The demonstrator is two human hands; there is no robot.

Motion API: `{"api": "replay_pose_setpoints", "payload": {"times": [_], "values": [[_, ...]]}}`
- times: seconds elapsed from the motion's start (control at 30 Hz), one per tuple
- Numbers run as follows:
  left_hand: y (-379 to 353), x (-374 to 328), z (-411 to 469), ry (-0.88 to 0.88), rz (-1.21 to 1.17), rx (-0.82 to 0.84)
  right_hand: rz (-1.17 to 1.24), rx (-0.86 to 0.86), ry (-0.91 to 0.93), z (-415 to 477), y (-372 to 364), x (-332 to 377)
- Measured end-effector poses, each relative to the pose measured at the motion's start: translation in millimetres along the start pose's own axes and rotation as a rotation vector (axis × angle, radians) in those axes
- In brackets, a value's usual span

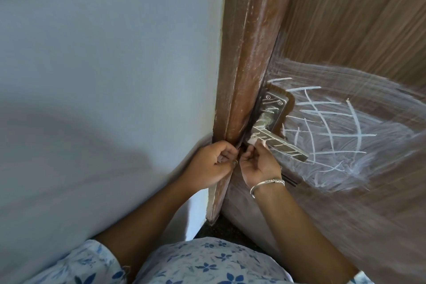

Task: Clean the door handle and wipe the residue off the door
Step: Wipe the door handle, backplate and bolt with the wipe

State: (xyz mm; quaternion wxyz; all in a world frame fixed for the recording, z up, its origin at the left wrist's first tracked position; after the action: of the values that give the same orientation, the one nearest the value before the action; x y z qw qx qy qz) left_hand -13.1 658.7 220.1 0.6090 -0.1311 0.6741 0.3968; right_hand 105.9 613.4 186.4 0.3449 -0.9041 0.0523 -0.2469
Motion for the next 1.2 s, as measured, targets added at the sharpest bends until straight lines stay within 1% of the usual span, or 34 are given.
{"api": "replay_pose_setpoints", "payload": {"times": [0.17, 0.23, 0.33, 0.4, 0.47, 0.67, 0.83, 0.97, 1.07, 1.13, 1.2], "values": [[-4.2, -0.9, 0.6, -0.025, -0.039, 0.024, -0.112, 0.07, -0.08, 3.5, -17.0, -12.5], [-4.5, -1.3, -0.1, -0.044, -0.021, 0.009, -0.153, 0.085, -0.073, 3.8, -16.6, -14.1], [-5.0, -7.5, -2.9, -0.09, 0.019, -0.047, -0.116, 0.118, -0.095, -1.0, -9.6, -12.2], [-6.4, -13.7, -5.5, -0.143, 0.087, -0.098, -0.069, 0.125, -0.133, -5.2, -4.4, -11.3], [-8.5, -20.2, -8.2, -0.179, 0.191, -0.14, -0.092, 0.149, -0.16, -12.3, -2.9, -12.2], [-12.5, -35.9, -8.2, -0.208, 0.408, -0.123, -0.207, 0.19, -0.13, -24.1, -12.3, -9.0], [-15.8, -42.5, -8.8, -0.197, 0.459, -0.141, -0.279, 0.239, -0.117, -26.1, -15.2, -10.6], [-13.6, -44.4, -4.0, -0.139, 0.483, -0.147, -0.283, 0.28, -0.109, -32.4, -18.2, -9.1], [-12.4, -54.0, -3.9, -0.141, 0.512, -0.165, -0.2, 0.342, -0.156, -39.9, -13.2, -10.1], [-8.0, -64.7, -3.4, -0.166, 0.559, -0.193, -0.226, 0.329, -0.15, -44.0, -3.4, -13.0], [-1.6, -78.7, -1.7, -0.195, 0.597, -0.215, -0.37, 0.234, -0.068, -44.7, 9.2, -14.4]]}}
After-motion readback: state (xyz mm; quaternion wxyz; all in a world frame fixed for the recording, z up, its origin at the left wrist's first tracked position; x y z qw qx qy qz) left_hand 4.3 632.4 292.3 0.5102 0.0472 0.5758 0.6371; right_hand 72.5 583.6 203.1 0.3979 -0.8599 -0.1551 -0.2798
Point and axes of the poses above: each hand's wrist, its own z-axis towards the middle knuckle, its own y-axis out of the back of the hand, x = y × z, the point moved 4 cm from there along z, towards the middle knuckle, and after that the axes turned 2 degrees about x, right-handed, at the moved point
